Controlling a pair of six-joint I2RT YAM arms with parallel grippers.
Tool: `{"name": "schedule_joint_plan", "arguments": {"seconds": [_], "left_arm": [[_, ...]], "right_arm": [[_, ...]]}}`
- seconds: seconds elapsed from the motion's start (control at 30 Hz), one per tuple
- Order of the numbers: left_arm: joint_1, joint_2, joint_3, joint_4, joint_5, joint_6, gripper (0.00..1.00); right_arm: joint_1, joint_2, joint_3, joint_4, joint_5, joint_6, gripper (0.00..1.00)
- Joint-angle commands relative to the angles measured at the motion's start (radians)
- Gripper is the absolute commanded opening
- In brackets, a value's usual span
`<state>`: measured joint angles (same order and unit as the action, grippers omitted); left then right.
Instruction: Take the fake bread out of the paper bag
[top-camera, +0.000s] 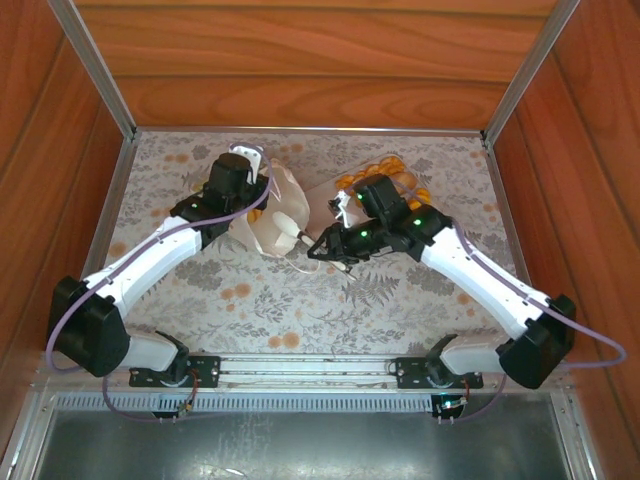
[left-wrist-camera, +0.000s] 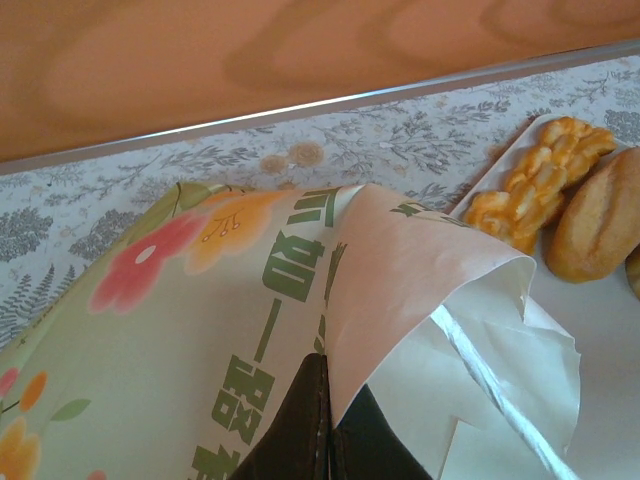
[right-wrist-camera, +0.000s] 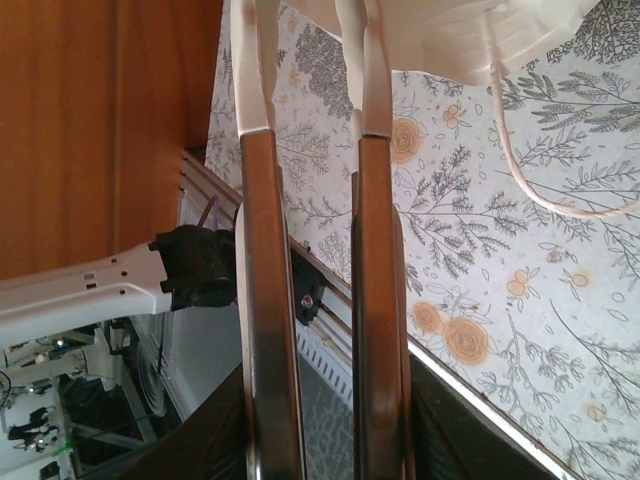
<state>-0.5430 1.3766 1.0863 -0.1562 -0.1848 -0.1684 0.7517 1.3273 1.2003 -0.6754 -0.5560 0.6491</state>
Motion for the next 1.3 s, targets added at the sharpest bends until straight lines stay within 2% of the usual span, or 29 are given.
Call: {"name": "schedule_joint_plan", "arguments": {"seconds": [0.0, 0.3, 0.5, 0.67, 1.27], "left_arm": [[0.008, 0.012, 0.030, 0.001, -0.006, 0.000, 0.00], [0.006, -0.006, 0.022, 0.011, 0.038, -0.011, 0.00], [0.006, -0.010, 0.002, 0.020, 0.063, -0.023, 0.00], [0.007, -0.021, -0.012, 0.029, 0.088, -0.036, 0.00], [0.006, -0.033, -0.019, 0.044, 0.133, -0.051, 0.00]], "right_arm": [[0.010, 0.037, 0.014, 0.086, -0.060, 0.034, 0.37], [0.010, 0.179, 0.102, 0.101, -0.017, 0.098, 0.40], [0.001, 0.287, 0.153, 0.145, 0.006, 0.141, 0.49], [-0.029, 0.363, 0.158, 0.242, -0.001, 0.204, 0.53], [-0.064, 0.533, 0.266, 0.379, -0.014, 0.248, 0.54]]}}
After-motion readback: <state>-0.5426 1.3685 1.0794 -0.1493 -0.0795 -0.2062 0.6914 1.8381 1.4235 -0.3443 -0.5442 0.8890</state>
